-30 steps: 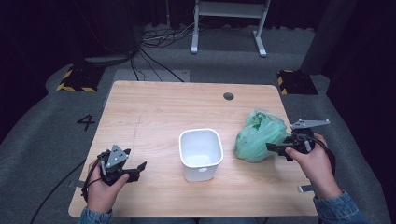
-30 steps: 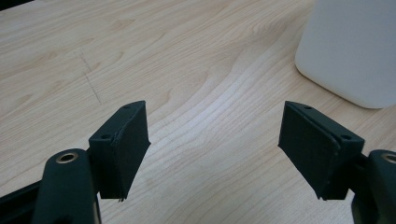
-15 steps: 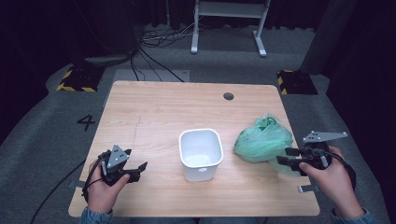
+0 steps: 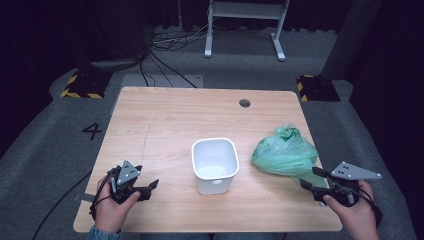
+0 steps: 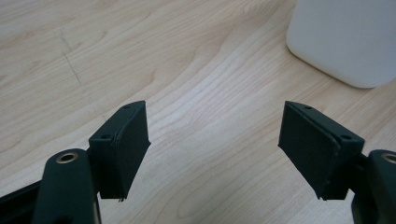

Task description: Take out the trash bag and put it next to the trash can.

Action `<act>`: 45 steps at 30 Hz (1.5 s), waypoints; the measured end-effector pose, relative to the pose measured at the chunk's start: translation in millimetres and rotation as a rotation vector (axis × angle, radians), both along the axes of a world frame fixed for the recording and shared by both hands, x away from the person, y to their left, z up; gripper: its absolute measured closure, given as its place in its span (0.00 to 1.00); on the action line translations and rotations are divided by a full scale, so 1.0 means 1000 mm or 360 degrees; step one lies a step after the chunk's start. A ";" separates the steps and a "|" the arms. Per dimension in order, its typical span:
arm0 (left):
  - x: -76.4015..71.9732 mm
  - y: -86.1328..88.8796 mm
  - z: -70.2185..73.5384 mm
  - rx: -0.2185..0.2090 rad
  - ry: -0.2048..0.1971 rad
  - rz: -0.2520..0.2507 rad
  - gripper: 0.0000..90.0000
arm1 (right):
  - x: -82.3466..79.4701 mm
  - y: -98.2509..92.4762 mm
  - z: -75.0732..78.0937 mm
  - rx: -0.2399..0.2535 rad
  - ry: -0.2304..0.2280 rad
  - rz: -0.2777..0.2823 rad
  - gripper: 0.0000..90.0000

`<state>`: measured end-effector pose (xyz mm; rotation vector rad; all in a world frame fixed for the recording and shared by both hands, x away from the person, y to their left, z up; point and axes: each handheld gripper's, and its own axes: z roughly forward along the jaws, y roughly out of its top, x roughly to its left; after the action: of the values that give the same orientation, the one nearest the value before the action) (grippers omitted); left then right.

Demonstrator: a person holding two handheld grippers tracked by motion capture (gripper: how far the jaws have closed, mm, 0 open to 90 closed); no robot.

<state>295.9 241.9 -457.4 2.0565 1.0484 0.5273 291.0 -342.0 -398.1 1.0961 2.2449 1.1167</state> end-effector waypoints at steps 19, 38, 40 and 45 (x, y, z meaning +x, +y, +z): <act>-0.009 0.017 -0.025 0.0044 0.0098 0.0072 0.26 | -0.010 -0.016 -0.077 0.0000 0.0080 -0.0085 0.32; -0.005 0.027 -0.048 0.0035 0.0163 0.0209 0.20 | 0.015 -0.025 -0.106 -0.0079 0.0131 -0.0236 0.27; -0.003 0.028 -0.048 0.0028 0.0164 0.0220 0.17 | 0.018 -0.025 -0.106 -0.0080 0.0142 -0.0240 0.24; -0.003 0.028 -0.048 0.0033 0.0164 0.0223 0.17 | 0.019 -0.024 -0.106 -0.0082 0.0141 -0.0238 0.23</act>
<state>292.5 269.9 -505.8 2.0568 1.2593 0.5085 309.5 -366.4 -504.5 1.2923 2.2032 0.9621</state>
